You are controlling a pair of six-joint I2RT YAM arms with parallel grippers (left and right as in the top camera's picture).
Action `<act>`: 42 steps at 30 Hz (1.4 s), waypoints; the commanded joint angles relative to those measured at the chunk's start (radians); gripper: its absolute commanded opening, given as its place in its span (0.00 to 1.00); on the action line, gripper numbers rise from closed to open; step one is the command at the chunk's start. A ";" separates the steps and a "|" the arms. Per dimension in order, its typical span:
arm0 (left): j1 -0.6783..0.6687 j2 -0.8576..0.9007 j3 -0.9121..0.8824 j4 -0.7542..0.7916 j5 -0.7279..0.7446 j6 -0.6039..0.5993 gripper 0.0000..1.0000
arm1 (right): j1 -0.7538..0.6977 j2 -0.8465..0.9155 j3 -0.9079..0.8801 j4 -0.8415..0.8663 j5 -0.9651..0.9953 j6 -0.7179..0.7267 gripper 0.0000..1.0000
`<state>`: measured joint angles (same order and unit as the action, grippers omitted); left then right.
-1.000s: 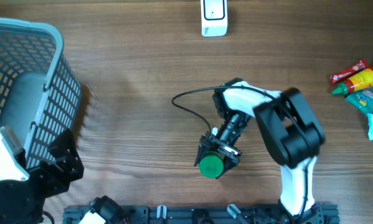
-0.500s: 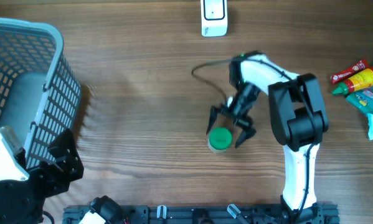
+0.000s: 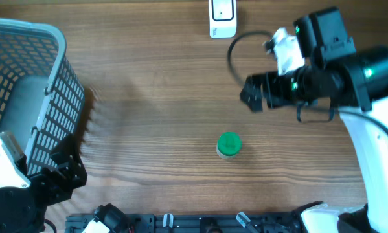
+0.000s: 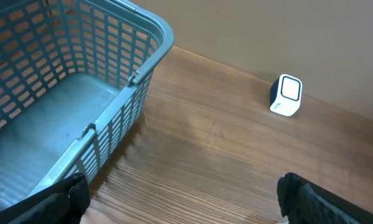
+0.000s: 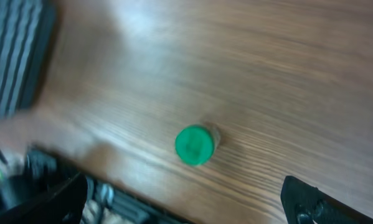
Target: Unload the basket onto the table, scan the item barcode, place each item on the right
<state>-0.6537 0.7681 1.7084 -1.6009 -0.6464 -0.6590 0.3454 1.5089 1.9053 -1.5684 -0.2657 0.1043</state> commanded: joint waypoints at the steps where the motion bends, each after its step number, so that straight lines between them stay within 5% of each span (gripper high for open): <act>1: 0.001 0.004 0.006 0.002 -0.017 0.012 1.00 | 0.080 0.013 -0.067 0.053 -0.014 -0.160 0.98; 4: 0.001 0.004 0.006 0.002 -0.017 0.012 1.00 | 0.087 0.034 -0.139 0.229 -0.016 -0.186 1.00; 7: 0.001 0.004 0.006 0.002 -0.017 0.012 1.00 | 0.148 0.045 -0.285 0.177 -0.093 -0.386 1.00; 11: 0.001 0.004 0.006 0.002 -0.017 0.013 1.00 | 0.235 0.045 -0.587 0.393 -0.035 -0.282 1.00; 19: 0.001 0.004 0.006 0.002 -0.017 0.012 1.00 | 0.375 0.045 -0.808 0.636 0.304 -0.058 1.00; 26: 0.001 0.004 0.006 0.002 -0.017 0.013 1.00 | 0.375 0.047 -0.873 0.690 0.273 -0.024 0.99; 34: 0.001 0.004 0.006 0.002 -0.017 0.013 1.00 | 0.375 0.047 -0.925 0.726 0.288 0.031 0.71; 37: 0.001 0.004 0.006 0.002 -0.017 0.012 1.00 | 0.375 0.047 -0.924 0.739 0.344 0.204 0.61; 40: 0.001 0.004 0.006 0.002 -0.017 0.012 1.00 | 0.359 0.047 -0.877 0.735 0.357 0.349 0.77; 42: 0.001 0.004 0.006 0.002 -0.017 0.012 1.00 | 0.334 0.047 -0.835 0.766 0.356 0.444 0.76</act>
<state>-0.6537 0.7681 1.7088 -1.6012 -0.6468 -0.6590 0.7067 1.5558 1.0039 -0.8314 0.0612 0.3927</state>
